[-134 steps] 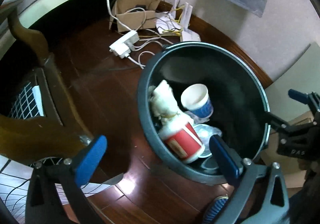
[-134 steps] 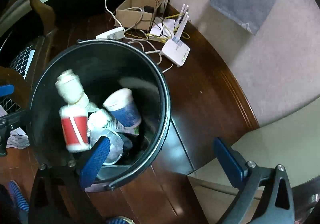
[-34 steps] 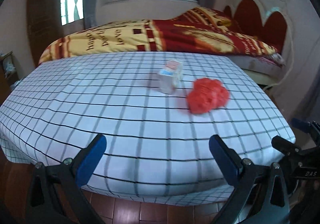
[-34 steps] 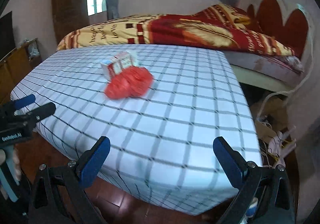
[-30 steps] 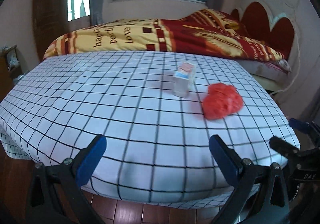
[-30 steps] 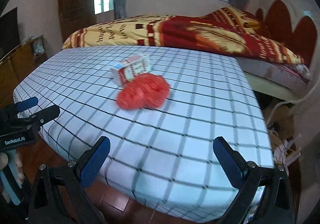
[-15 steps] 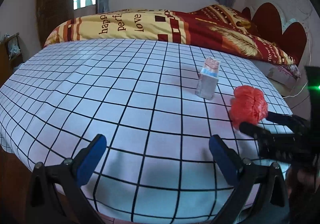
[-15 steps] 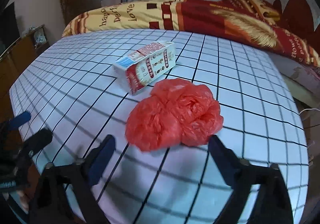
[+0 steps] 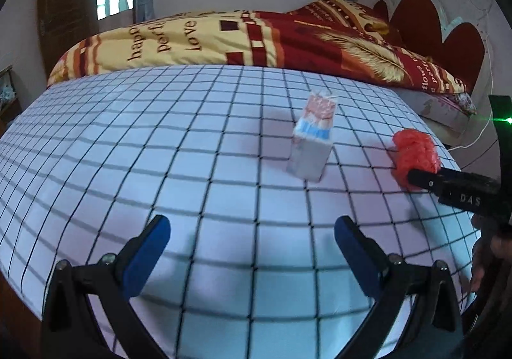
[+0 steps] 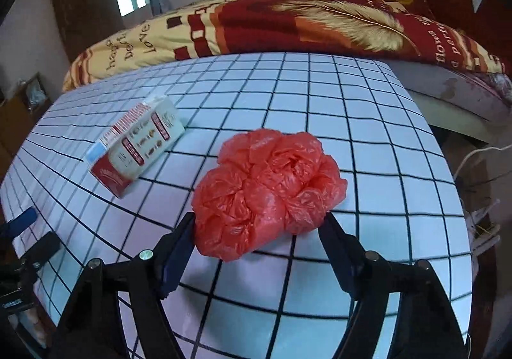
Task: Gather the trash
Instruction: 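Grasp the milk carton with the left tool while the right tool grasps the red bag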
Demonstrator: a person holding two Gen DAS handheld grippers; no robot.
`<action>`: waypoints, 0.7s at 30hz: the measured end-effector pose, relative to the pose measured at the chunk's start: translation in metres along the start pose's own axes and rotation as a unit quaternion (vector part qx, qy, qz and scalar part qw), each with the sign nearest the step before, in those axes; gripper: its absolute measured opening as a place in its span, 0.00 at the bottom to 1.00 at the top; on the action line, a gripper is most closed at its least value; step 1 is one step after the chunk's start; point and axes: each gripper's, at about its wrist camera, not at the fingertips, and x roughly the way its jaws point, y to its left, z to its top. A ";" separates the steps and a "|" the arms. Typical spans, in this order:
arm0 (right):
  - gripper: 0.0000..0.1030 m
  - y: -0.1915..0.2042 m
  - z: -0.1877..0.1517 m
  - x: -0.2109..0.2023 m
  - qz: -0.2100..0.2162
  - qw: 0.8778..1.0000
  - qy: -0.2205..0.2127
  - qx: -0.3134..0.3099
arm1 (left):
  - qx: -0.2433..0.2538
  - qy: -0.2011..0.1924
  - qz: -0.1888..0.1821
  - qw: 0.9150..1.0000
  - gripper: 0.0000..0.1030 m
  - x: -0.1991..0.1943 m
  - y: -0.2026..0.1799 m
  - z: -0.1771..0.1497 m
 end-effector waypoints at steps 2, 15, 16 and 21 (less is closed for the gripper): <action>0.76 0.001 0.004 0.005 -0.001 1.000 0.004 -0.007 | 0.003 0.003 -0.001 1.000 0.99 0.006 -0.005 0.006; 0.83 -0.021 0.030 0.026 -0.017 0.999 0.018 -0.030 | 0.019 0.024 -0.016 0.999 0.92 0.048 -0.026 0.037; 0.83 -0.021 0.032 0.028 -0.012 0.999 0.018 -0.029 | 0.023 0.029 -0.016 0.999 0.91 0.052 -0.029 0.039; 0.83 -0.022 0.042 0.035 -0.004 0.999 0.010 -0.033 | 0.022 0.041 -0.021 0.999 0.84 0.067 -0.034 0.050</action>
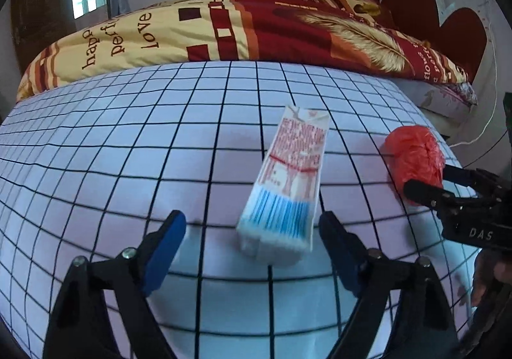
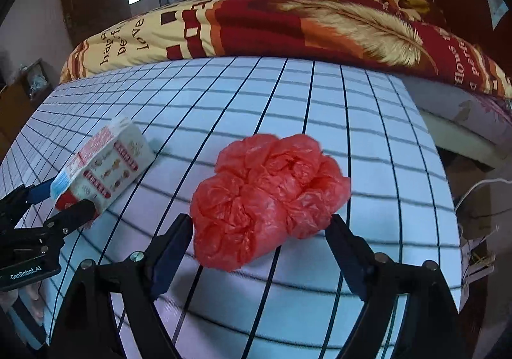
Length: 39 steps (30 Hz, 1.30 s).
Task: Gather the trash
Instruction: 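Grasp the milk carton with the left tool while the right tool grasps the red bag, then lift the milk carton and red bag and carry them over the black bin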
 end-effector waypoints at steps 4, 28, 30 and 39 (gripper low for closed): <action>0.83 -0.006 0.011 0.008 -0.010 1.000 0.001 -0.002 | -0.003 0.008 -0.001 1.000 0.79 0.010 0.001 0.006; 0.29 -0.032 -0.016 -0.024 0.009 1.000 -0.019 0.011 | -0.016 -0.019 -0.016 1.000 0.31 0.007 -0.008 0.011; 0.28 -0.031 -0.022 -0.032 0.008 1.000 -0.022 0.009 | -0.010 -0.019 -0.014 1.000 0.31 0.003 -0.011 0.008; 0.24 -0.021 -0.046 -0.073 0.014 0.999 -0.028 0.005 | 0.010 -0.018 -0.009 1.000 0.31 -0.022 -0.023 -0.012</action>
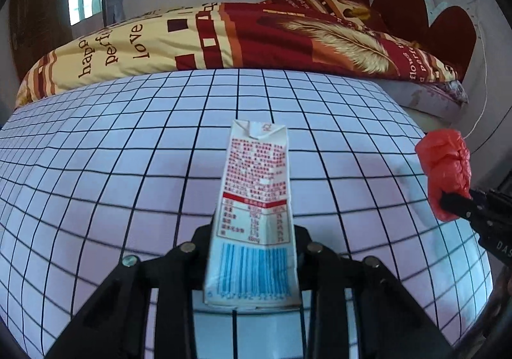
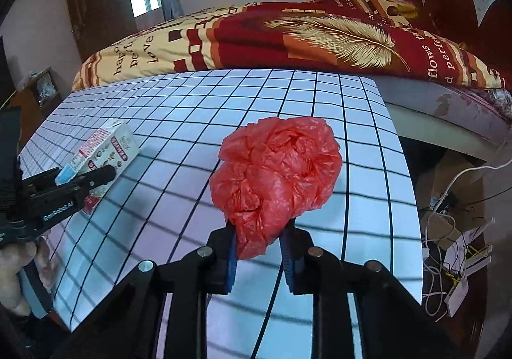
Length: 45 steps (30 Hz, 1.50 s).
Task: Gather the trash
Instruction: 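Lift the milk carton and red bag and carry them over the black bin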
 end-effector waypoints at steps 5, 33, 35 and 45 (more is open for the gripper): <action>0.23 0.010 -0.007 -0.019 0.002 1.000 -0.004 -0.007 | -0.004 -0.004 -0.004 1.000 0.31 -0.016 0.000 -0.009; 0.22 -0.004 -0.095 -0.168 -0.037 0.997 -0.072 0.017 | 0.067 -0.060 -0.092 0.992 0.31 -0.124 -0.086 -0.060; 0.22 -0.014 -0.105 -0.179 -0.044 0.996 -0.075 0.028 | 0.079 -0.061 -0.102 0.990 0.31 -0.126 -0.099 -0.062; 0.22 -0.054 -0.150 -0.215 -0.086 0.991 -0.076 0.075 | 0.127 -0.054 -0.154 0.978 0.31 -0.128 -0.163 -0.077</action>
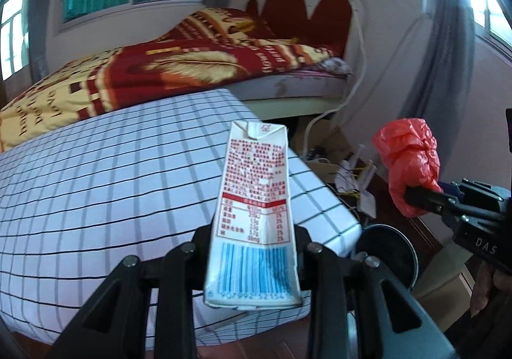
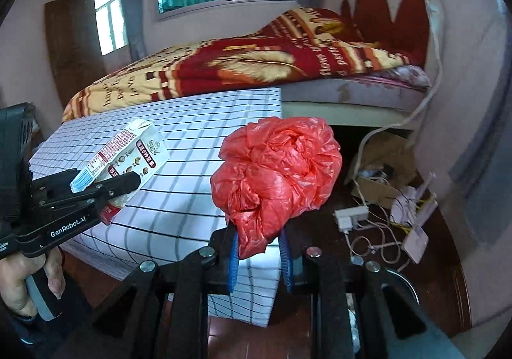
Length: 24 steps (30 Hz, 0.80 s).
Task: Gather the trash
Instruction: 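Lift the milk carton and red bag and carry them over the black bin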
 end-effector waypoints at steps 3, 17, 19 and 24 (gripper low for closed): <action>0.22 -0.017 -0.009 -0.008 -0.016 1.000 0.001 0.016 | 0.013 0.005 -0.018 1.000 0.31 0.005 -0.019 -0.002; 0.22 -0.086 -0.050 -0.036 -0.079 0.995 0.018 0.066 | 0.063 0.032 -0.088 0.994 0.31 0.032 -0.098 -0.011; 0.22 -0.098 -0.057 -0.041 -0.088 0.993 0.020 0.075 | 0.070 0.036 -0.096 0.992 0.31 0.035 -0.110 -0.012; 0.22 -0.126 -0.080 -0.047 -0.110 0.989 0.033 0.097 | 0.094 0.056 -0.121 0.987 0.31 0.051 -0.146 -0.019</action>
